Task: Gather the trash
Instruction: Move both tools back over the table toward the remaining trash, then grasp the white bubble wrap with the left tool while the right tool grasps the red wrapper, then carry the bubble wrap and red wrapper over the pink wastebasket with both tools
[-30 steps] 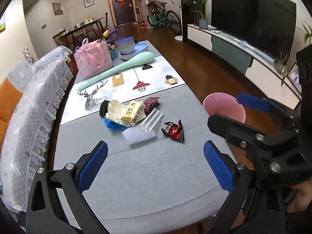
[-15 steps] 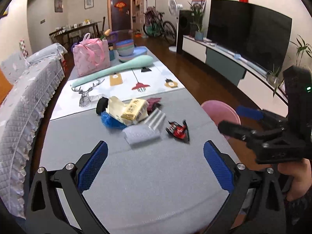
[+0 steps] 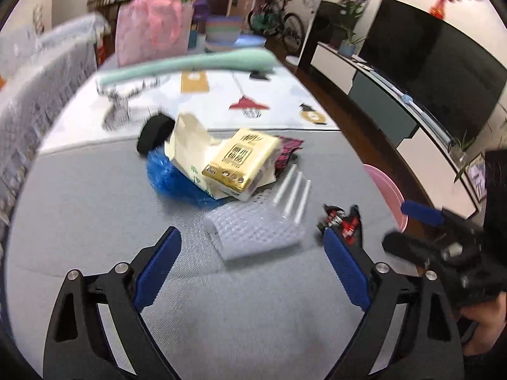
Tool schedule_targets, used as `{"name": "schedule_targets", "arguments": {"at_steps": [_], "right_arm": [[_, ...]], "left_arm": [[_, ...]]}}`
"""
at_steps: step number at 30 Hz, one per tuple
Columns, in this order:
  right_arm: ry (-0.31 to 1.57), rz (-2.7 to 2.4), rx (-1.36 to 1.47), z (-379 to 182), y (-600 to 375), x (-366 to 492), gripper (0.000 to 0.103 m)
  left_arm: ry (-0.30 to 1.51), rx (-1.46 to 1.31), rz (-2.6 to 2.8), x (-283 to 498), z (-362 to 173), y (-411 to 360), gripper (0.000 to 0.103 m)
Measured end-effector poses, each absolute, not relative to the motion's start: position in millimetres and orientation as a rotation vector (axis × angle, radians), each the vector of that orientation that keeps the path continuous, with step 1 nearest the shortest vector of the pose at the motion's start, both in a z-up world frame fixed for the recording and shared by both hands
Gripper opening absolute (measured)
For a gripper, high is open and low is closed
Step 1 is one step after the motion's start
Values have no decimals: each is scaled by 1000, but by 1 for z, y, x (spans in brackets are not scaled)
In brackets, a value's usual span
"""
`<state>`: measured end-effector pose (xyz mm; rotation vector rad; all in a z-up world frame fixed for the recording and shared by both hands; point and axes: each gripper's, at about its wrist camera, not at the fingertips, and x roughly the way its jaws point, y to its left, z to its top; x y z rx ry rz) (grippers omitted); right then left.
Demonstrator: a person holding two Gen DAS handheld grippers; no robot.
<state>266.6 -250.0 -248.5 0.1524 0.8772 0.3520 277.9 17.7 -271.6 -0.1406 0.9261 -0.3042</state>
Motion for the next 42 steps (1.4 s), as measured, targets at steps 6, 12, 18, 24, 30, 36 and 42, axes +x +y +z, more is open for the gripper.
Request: {"name": "schedule_targets", "arguments": {"at_steps": [6, 12, 18, 24, 30, 36, 42], "right_arm": [[984, 370, 148, -272, -244, 285, 89], [1079, 399, 161, -293, -236, 301, 54], [1094, 438, 209, -291, -236, 304, 31], [1066, 503, 185, -277, -229, 296, 30], [1071, 531, 184, -274, -226, 293, 30], [1088, 521, 242, -275, -232, 295, 31], [1048, 525, 243, -265, -236, 285, 31]], "left_arm": [[1028, -223, -255, 300, -305, 29, 49], [1083, -274, -284, 300, -316, 33, 11], [1088, -228, -261, 284, -294, 39, 6], [1101, -248, -254, 267, -277, 53, 6], [1072, -160, -243, 261, -270, 41, 6], [1066, -116, -203, 252, -268, 34, 6], [1004, -57, -191, 234, -240, 26, 6]]}}
